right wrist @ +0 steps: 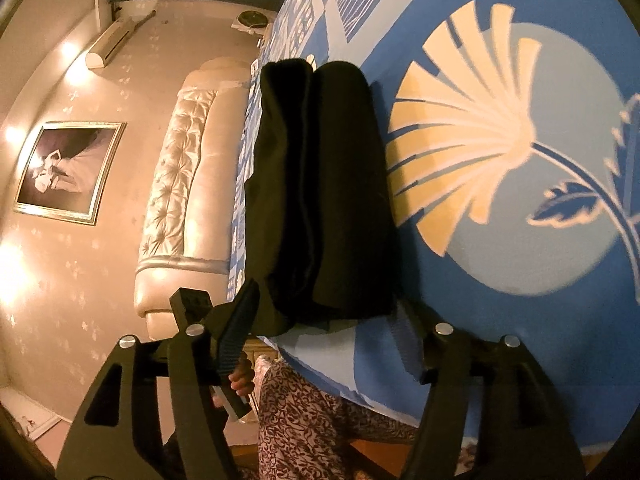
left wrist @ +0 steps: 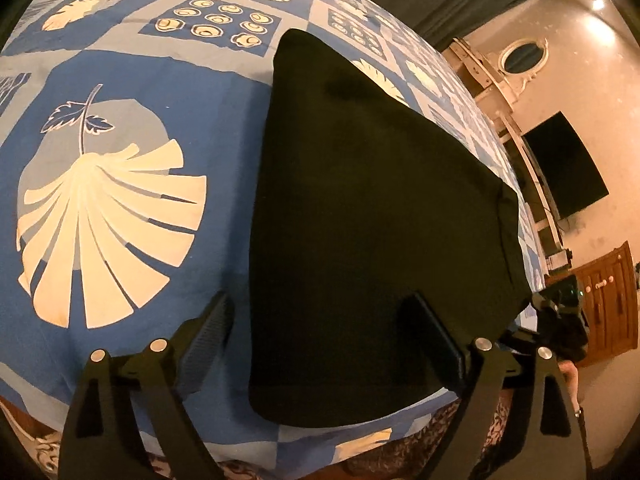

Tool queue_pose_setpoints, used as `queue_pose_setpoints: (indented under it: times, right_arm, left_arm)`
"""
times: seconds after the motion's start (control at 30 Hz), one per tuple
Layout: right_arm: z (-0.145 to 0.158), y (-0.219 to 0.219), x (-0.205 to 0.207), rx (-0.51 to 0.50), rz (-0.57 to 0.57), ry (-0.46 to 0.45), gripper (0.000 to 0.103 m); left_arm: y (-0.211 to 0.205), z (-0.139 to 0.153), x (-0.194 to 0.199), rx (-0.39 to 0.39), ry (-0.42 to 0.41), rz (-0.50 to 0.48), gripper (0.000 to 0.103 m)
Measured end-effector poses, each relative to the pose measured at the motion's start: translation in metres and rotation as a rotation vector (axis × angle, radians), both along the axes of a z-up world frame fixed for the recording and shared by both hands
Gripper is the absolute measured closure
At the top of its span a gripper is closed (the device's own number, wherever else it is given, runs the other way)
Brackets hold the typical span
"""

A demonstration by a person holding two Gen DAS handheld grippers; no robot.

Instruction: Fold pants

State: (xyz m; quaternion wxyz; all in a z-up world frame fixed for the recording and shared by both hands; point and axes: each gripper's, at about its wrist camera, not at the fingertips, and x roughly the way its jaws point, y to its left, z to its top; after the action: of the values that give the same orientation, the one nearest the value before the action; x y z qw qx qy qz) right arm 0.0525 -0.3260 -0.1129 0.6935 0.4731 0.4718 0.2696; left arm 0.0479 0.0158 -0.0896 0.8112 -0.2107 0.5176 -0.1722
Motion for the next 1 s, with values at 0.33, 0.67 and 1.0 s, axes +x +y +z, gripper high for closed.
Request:
queue_pose_setpoints:
  times: [0.33,0.67,1.0]
  right_arm:
    - [0.023,0.005,-0.027,-0.275,-0.048,0.013,0.019]
    - [0.057,0.060,-0.044,-0.774,-0.075,-0.032,0.012]
    - [0.068,0.104,-0.057,-0.988,-0.068,-0.142,0.011]
  left_arm:
    - [-0.023,0.035,-0.046,0.330,-0.125,0.130,0.014]
    - [-0.047,0.059,-0.095,0.515,-0.284,0.139,0.014]
    - [-0.051,0.062,-0.095,0.512,-0.307,0.191,0.014]
